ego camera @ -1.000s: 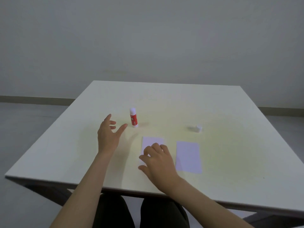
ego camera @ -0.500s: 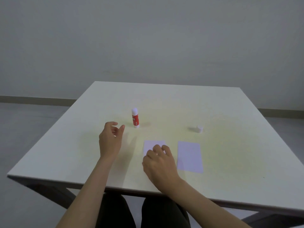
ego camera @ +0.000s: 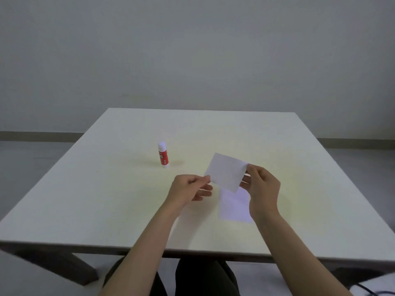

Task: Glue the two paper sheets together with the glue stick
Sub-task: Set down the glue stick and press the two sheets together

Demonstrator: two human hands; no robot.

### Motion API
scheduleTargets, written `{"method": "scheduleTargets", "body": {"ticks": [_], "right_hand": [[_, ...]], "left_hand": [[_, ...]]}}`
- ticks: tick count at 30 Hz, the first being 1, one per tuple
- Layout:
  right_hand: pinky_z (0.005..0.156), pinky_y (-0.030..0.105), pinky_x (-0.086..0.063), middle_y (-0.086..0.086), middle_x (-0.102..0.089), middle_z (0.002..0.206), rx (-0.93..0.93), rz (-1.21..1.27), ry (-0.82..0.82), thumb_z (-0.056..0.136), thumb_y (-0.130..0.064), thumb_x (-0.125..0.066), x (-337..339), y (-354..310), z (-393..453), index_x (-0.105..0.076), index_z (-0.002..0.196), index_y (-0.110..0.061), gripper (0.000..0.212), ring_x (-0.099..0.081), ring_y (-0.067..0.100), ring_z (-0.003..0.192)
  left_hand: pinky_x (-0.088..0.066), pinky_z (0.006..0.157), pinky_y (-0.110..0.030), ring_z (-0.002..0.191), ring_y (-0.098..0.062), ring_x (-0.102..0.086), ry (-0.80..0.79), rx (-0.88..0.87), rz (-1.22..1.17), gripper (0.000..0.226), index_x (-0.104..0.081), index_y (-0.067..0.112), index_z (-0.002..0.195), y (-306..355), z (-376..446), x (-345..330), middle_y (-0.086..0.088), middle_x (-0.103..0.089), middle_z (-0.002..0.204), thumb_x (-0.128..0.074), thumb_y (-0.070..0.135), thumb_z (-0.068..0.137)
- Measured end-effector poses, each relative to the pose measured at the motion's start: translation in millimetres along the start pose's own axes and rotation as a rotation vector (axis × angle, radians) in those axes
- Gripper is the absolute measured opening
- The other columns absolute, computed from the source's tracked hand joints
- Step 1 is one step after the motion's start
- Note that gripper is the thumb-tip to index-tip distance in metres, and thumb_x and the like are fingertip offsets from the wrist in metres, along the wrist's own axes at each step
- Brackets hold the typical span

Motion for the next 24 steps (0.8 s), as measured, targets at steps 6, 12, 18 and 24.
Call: {"method": "scheduleTargets", "body": {"ticks": [6, 12, 18, 24], "right_hand": [[0.068, 0.027, -0.061, 0.013, -0.067, 0.076, -0.041, 0.073, -0.013, 0.087, -0.001, -0.056, 13, 10, -8, -0.067, 0.078, 0.002, 0.014, -0.067, 0.025, 0.068], [0.065, 0.031, -0.053, 0.011, -0.070, 0.078, 0.031, -0.165, -0.151, 0.086, -0.006, -0.063, 27, 9, -4, -0.072, 0.081, -0.010, 0.011, -0.065, 0.022, 0.067], [0.052, 0.028, -0.042, 0.008, -0.065, 0.070, 0.015, -0.280, -0.256, 0.085, -0.007, -0.064, 36, -15, 24, -0.071, 0.077, -0.003, 0.011, -0.052, 0.020, 0.055], [0.043, 0.023, -0.047, 0.011, -0.059, 0.061, -0.139, -0.373, -0.332, 0.082, 0.002, -0.064, 51, -4, 28, -0.066, 0.074, 0.005, 0.009, -0.053, 0.017, 0.045]], "left_hand": [[-0.058, 0.065, -0.022, 0.070, -0.015, -0.072, 0.071, 0.031, -0.362, 0.008, -0.065, 0.008, 0.090, 7, 4, -26, -0.006, -0.072, 0.083, -0.068, 0.006, 0.082], [-0.057, 0.063, -0.020, 0.069, -0.020, -0.067, 0.178, -0.126, -0.347, 0.012, -0.064, 0.009, 0.083, 21, 12, -25, -0.011, -0.067, 0.079, -0.066, -0.002, 0.081], [-0.059, 0.071, -0.030, 0.063, -0.015, -0.068, 0.101, -0.177, -0.144, 0.012, -0.066, 0.010, 0.081, 26, 16, -29, -0.010, -0.067, 0.076, -0.069, -0.001, 0.078], [-0.053, 0.061, -0.023, 0.057, -0.010, -0.068, 0.051, -0.092, 0.072, 0.012, -0.066, 0.015, 0.076, 13, 11, -31, -0.002, -0.071, 0.070, -0.073, 0.005, 0.075]]}}
Point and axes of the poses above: each hand's wrist, its own z-axis towards the middle knuckle, its own x-axis out of the back of the hand, y = z × x, the point moved 2 cm from there along z, towards the middle knuckle
